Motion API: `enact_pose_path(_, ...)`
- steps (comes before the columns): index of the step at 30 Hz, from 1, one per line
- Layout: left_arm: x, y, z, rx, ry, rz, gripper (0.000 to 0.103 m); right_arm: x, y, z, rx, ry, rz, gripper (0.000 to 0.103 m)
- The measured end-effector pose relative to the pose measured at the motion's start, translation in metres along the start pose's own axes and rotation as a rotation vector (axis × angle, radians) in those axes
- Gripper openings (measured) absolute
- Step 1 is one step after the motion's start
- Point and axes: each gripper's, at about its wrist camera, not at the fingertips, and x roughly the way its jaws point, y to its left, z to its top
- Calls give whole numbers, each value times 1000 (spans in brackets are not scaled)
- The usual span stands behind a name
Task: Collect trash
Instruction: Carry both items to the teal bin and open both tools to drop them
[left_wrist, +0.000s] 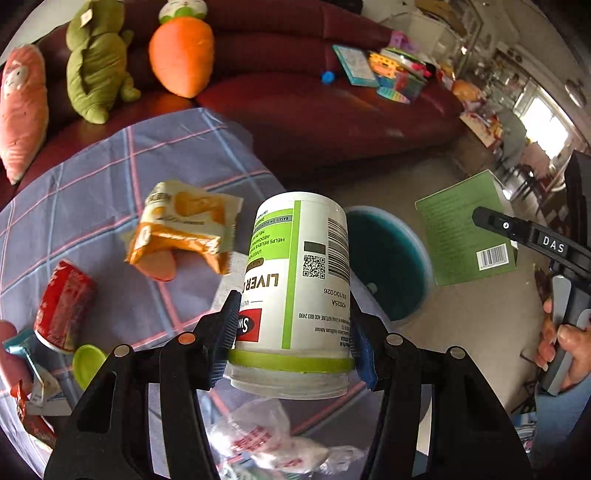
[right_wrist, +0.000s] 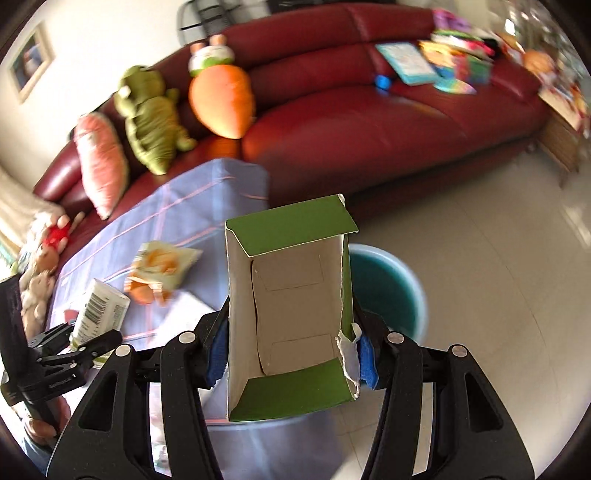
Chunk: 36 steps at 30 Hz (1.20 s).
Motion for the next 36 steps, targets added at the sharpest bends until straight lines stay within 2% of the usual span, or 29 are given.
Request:
enact_pose_path(4,31,-28,15,40,37,-13,55,23,-37,0,47,38,-11,52)
enact_pose_path(8,56,-39,22,49,66,-11,55,49,-52,3,65,75,-6,53)
enact_pose_path(16,88,-45,32,28,105,-26,55,87,-43,21,50,103,30,63)
enact_pose_path(26,103,-52,34,39,133,-37,55,82,-55,23,63,101,12,72)
enact_pose_path(36,112,-69,31,88,162,-51,55,67,-77,17,105,96,-26,75)
